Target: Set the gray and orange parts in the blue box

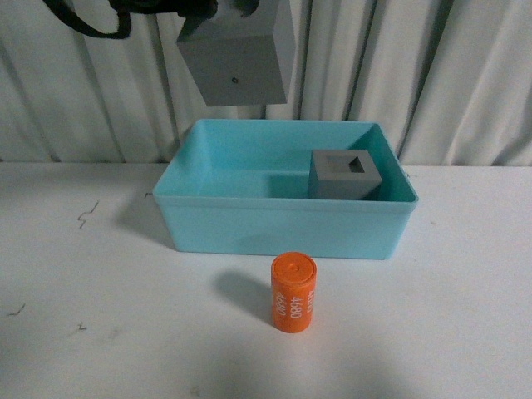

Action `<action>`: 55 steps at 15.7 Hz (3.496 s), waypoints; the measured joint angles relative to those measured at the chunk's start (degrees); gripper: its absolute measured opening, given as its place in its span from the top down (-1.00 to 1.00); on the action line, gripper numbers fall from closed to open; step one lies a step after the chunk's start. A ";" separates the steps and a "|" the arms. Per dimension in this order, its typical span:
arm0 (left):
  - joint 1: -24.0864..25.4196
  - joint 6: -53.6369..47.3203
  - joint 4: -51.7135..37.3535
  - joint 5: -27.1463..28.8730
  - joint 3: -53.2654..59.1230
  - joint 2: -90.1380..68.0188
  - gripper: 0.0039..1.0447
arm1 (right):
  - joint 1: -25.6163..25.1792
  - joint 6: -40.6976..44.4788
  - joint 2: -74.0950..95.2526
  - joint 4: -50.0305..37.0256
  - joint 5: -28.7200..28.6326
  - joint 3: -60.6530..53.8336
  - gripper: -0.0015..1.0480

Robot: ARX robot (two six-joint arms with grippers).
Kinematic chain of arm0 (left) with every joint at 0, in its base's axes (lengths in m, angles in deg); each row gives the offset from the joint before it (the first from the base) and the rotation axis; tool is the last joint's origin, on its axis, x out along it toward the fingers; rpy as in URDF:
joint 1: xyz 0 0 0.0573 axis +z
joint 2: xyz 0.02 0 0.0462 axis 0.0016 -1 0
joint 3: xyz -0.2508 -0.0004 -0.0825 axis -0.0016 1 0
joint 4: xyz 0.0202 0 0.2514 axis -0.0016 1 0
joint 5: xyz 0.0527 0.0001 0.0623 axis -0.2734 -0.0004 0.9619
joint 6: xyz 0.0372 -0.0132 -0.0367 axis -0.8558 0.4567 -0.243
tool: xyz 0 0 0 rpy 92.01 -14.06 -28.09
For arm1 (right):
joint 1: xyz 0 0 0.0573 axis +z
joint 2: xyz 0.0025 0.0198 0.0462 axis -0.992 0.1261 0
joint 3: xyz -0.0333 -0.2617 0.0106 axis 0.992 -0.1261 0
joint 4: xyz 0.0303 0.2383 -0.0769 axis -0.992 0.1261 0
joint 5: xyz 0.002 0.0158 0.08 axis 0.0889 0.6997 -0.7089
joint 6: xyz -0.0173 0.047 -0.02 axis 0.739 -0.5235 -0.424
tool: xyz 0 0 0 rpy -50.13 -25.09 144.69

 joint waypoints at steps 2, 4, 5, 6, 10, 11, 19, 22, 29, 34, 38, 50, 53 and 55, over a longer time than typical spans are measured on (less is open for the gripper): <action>0.94 -2.36 -0.07 1.66 -6.10 -7.89 0.65 | 0.00 0.00 0.00 0.00 0.00 0.00 -0.87; 2.27 -5.20 -1.14 3.19 -8.85 -14.36 0.65 | 0.00 0.00 0.00 0.00 0.00 0.00 -0.87; 2.89 -6.43 -2.16 3.45 -8.85 -16.13 0.65 | 0.00 0.00 0.00 0.00 0.02 0.00 -0.87; 3.50 -7.69 -2.47 4.13 -8.70 -17.62 0.65 | 0.00 0.00 0.00 -0.02 0.02 0.00 -0.87; 4.24 -7.82 -4.26 5.16 -6.19 -20.70 0.65 | 0.00 0.00 0.00 -0.02 0.00 0.00 -0.87; 3.96 -7.82 -4.66 5.33 -5.51 -21.14 0.66 | 0.00 0.00 0.00 0.00 0.00 0.00 -0.87; 4.22 -7.48 -5.49 4.90 -3.13 -21.40 0.33 | 0.00 0.00 0.00 0.00 0.00 0.00 -0.87; 4.61 -2.54 -2.78 1.46 0.26 -17.14 -0.37 | 0.00 0.00 0.00 -0.02 0.00 0.00 -0.87; 25.70 10.25 13.07 -22.62 40.04 35.89 -0.88 | 0.00 0.00 0.00 0.00 0.00 0.00 -0.87; 51.98 0.87 27.85 -35.01 52.35 49.88 -0.88 | 0.00 0.00 0.00 0.00 0.02 0.00 -0.87; 51.84 1.27 -20.72 -39.78 73.20 62.66 -0.20 | 0.00 0.07 0.02 -0.02 -0.11 0.00 -0.87; 22.40 1.64 -4.24 -8.52 76.83 92.24 0.97 | 0.00 0.07 0.00 -0.02 0.00 0.00 -0.87; 19.12 1.66 -3.72 -6.16 76.83 92.96 0.97 | 0.00 0.04 0.00 0.00 0.02 0.00 -0.87; 17.09 1.64 -2.08 -5.97 76.76 94.23 0.97 | 0.00 0.04 0.00 0.00 -0.02 0.00 -0.87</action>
